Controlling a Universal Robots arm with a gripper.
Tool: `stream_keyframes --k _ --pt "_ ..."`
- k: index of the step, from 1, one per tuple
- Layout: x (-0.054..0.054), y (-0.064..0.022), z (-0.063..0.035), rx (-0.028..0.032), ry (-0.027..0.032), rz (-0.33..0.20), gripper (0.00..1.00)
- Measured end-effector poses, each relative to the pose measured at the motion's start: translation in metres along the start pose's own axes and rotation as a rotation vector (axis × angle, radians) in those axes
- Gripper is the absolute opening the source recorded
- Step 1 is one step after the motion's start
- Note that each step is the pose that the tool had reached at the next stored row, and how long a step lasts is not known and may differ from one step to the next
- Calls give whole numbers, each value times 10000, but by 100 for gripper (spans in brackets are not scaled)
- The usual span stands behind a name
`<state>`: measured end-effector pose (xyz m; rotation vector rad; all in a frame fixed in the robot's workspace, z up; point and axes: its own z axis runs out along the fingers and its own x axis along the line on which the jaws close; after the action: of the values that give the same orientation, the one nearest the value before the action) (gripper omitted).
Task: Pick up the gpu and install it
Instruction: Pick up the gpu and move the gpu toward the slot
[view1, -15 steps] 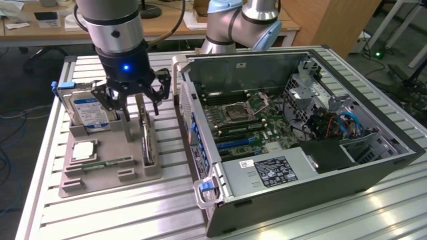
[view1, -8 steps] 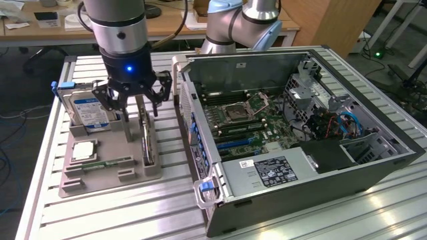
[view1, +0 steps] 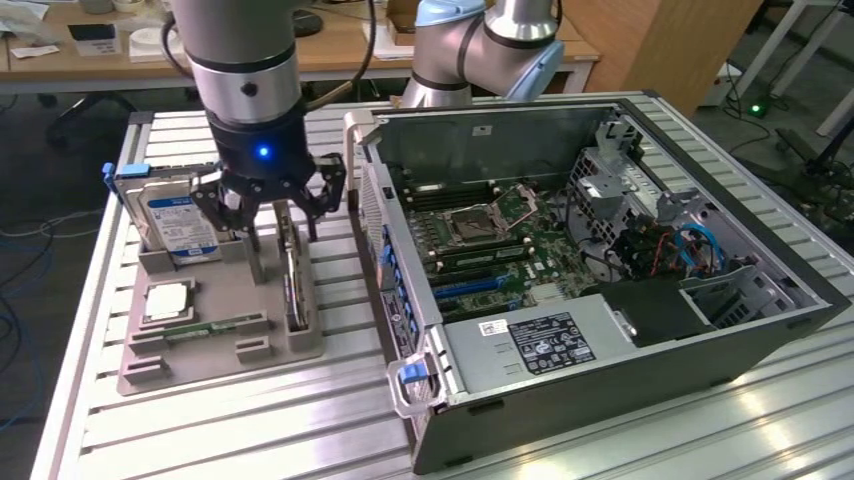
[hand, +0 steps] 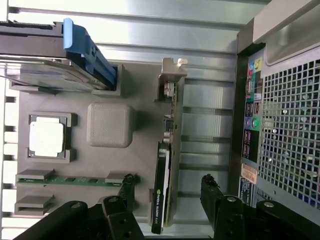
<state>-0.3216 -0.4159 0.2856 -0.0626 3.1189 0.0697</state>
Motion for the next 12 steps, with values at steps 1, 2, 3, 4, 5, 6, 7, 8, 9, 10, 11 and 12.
stream_keyframes --k 1,2,3,4,5,6,7,8,9,10,11,12 --pt "0 -1 13 -2 29 2 65" --pt "0 -3 28 -3 52 3 65" --pt "1 -4 44 -4 69 5 65" --pt "1 -5 60 -4 80 5 65" --pt "0 -6 75 -4 88 5 65" --pt "0 -7 86 -4 90 4 65" --pt "0 -7 97 -5 89 4 65" --pt "0 -8 108 -6 89 6 65" --pt "0 -9 121 -5 90 13 65" --pt "1 -10 138 -5 91 21 65" --pt "1 -12 156 -5 90 27 65" --pt "2 -14 175 -4 90 31 65"
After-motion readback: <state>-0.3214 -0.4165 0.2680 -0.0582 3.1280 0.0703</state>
